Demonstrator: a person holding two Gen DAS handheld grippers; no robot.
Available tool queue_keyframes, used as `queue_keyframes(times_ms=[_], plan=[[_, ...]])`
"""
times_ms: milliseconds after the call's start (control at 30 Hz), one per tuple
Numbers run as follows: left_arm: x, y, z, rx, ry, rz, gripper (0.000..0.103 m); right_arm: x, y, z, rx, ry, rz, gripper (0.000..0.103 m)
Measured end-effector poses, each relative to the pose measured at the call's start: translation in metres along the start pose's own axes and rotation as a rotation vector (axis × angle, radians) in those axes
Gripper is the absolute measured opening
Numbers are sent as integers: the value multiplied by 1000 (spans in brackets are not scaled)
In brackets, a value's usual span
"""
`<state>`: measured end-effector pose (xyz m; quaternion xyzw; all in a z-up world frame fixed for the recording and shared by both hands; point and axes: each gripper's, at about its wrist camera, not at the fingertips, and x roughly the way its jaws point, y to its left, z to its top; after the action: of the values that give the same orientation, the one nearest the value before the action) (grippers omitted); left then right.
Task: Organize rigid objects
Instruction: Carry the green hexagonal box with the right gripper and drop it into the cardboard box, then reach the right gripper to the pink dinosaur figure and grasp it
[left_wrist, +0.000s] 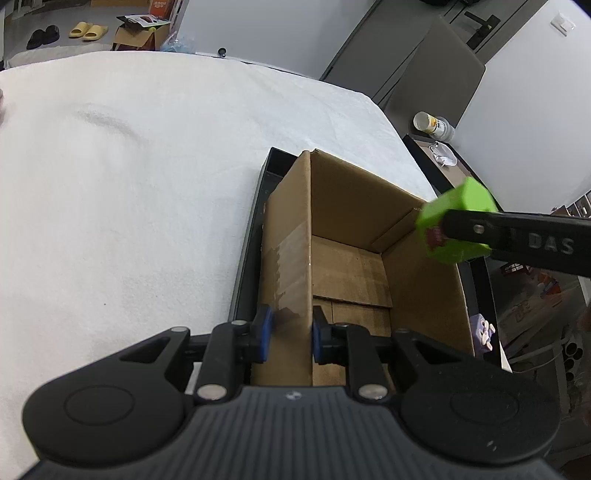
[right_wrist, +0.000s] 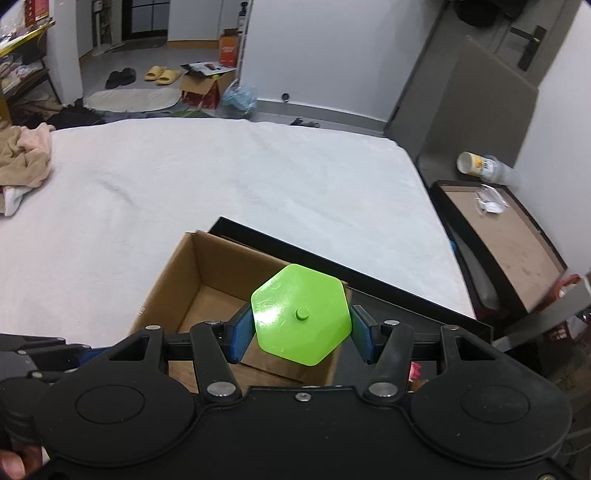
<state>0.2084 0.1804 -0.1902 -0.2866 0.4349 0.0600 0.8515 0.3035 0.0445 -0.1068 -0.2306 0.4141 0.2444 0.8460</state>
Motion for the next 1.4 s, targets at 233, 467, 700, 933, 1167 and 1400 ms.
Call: queue_keyframes(times_ms=[233,467,700,933,1167,1400], plan=[[0,2,0,-3,3,-10,20,16,16,8,0,20,50,54],[1,3,0,-5,1,-13,20,25,29,12,5,29,82,54],[1,2,0,2,-3,-6,20,17,34,12,-18,-22,62,72],[1,-1,-1,7,-3,-4,20,-3,23,4,-34,-47,29,86],[1,-4,-1,19,-4,9,20,-23,4,-9,-32,-66,-16,90],[0,-9,-1,35,-6,31,20,-35,-29,-28,42,-52,-34,90]])
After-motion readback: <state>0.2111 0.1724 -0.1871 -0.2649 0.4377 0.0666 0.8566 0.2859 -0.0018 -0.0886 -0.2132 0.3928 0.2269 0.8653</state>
